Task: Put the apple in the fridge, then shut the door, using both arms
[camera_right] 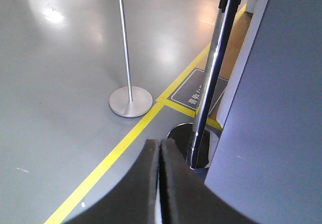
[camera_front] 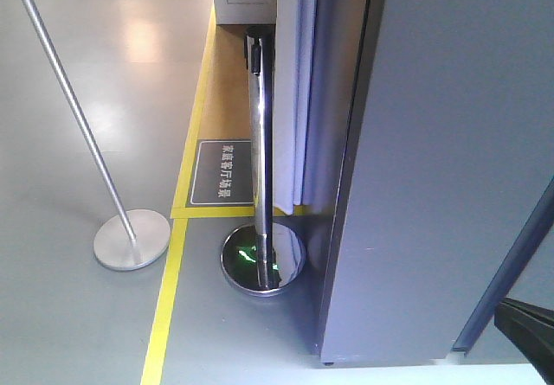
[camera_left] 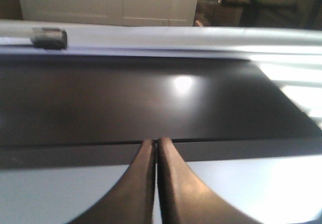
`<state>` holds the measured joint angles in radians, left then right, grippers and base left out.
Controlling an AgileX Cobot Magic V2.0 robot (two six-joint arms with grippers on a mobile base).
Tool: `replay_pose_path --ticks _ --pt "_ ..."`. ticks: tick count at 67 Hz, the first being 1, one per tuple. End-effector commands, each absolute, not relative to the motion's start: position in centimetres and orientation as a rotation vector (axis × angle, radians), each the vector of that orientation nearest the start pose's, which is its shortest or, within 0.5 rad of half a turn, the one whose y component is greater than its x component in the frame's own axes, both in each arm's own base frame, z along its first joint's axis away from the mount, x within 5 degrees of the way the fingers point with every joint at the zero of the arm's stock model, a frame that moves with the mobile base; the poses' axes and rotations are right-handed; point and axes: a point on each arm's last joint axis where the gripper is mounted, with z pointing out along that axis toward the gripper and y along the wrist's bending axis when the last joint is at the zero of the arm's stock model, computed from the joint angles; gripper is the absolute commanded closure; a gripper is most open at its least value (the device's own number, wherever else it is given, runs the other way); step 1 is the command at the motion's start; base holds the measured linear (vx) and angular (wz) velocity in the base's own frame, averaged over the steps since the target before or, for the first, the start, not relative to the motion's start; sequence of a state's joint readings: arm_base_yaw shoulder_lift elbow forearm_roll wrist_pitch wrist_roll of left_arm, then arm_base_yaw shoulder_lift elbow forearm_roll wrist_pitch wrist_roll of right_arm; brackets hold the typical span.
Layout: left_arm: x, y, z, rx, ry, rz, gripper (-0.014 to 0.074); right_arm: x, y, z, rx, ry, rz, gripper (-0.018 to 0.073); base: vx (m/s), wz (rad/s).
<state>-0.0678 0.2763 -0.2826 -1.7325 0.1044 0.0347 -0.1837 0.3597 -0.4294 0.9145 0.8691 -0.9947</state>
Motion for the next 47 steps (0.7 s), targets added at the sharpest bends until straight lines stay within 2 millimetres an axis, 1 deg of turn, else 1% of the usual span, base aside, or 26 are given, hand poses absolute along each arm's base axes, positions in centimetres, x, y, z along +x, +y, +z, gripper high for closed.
replay_pose_path --ticks 1,7,13,18,23,27,32,47 --pt "7.7 -1.5 29.2 -1.032 1.260 -1.370 0.0605 6.9 4.3 29.8 -0.466 1.834 0.351 0.0565 0.00 0.00" --pt "7.8 -1.4 28.3 -0.911 1.339 -1.213 0.0605 6.9 4.3 29.8 -0.466 1.834 0.351 0.0565 0.00 0.00" --pt "7.8 -1.4 28.0 -0.707 1.418 -1.000 0.0604 6.9 4.3 29.8 -0.466 1.834 0.351 0.0565 0.00 0.00" --pt "7.8 -1.6 27.9 -0.497 1.472 -0.812 0.0604 6.9 4.3 29.8 -0.466 1.834 0.351 0.0565 0.00 0.00" --pt "7.8 -1.5 27.8 -0.345 1.499 -0.646 0.0604 6.9 4.3 29.8 -0.466 1.834 0.351 0.0565 0.00 0.00" --pt "7.9 -1.5 27.7 -0.258 1.510 -0.554 0.0604 6.9 4.3 29.8 -0.466 1.834 0.351 0.0565 0.00 0.00" --pt "7.9 -1.5 27.7 -0.220 1.512 -0.515 0.0604 6.9 4.3 29.8 -0.466 1.834 0.351 0.0565 0.00 0.00" --pt "7.9 -1.5 27.7 -0.220 1.512 -0.514 0.0604 6.9 4.3 29.8 -0.466 1.834 0.351 0.0565 0.00 0.00"
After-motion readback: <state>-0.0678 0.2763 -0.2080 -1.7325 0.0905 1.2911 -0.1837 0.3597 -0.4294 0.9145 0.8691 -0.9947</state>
